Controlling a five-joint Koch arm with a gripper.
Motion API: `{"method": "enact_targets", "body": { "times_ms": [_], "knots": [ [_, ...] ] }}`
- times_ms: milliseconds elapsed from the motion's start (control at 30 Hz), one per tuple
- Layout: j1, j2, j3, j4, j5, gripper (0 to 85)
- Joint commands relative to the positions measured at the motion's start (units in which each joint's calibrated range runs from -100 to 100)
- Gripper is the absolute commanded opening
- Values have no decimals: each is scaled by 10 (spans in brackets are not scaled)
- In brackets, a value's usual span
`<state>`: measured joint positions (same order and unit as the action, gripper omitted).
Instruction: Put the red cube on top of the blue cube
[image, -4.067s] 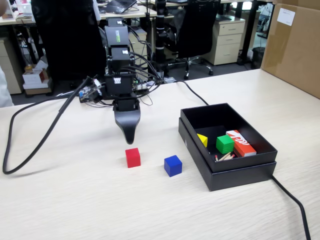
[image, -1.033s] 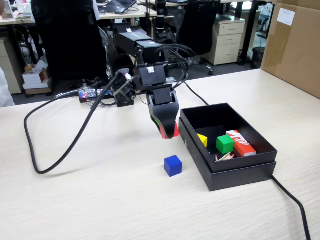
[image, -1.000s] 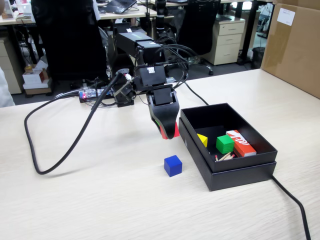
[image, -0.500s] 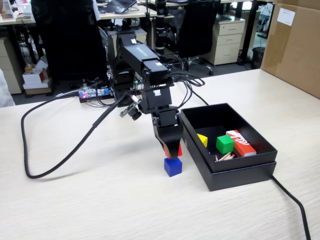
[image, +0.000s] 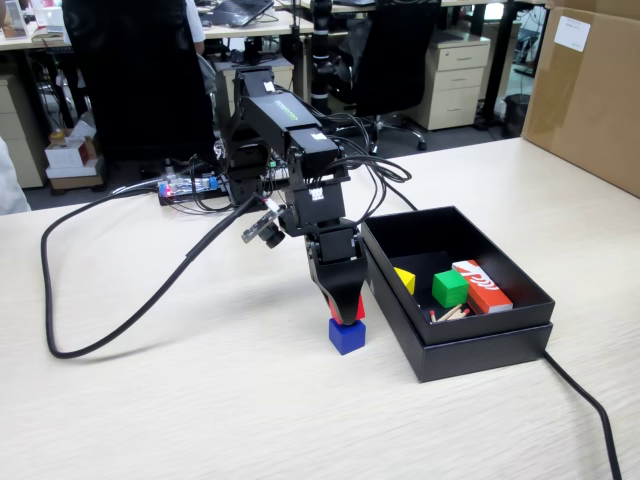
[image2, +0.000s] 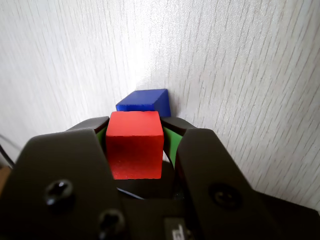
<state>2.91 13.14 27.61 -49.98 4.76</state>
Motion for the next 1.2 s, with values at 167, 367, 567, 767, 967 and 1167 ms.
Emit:
{"method": "enact_targets", "body": {
  "times_ms": [167, 367, 567, 767, 967, 1167],
  "knots": [
    [2, -13, 40, 37, -2, 374],
    [3, -36, 36, 37, -2, 420],
    [6, -158, -43, 37, -3, 455],
    [11, -334, -139, 36, -5, 456],
    [10, -487, -230, 35, -28, 467],
    [2, -631, -354, 35, -47, 485]
  ]
}}
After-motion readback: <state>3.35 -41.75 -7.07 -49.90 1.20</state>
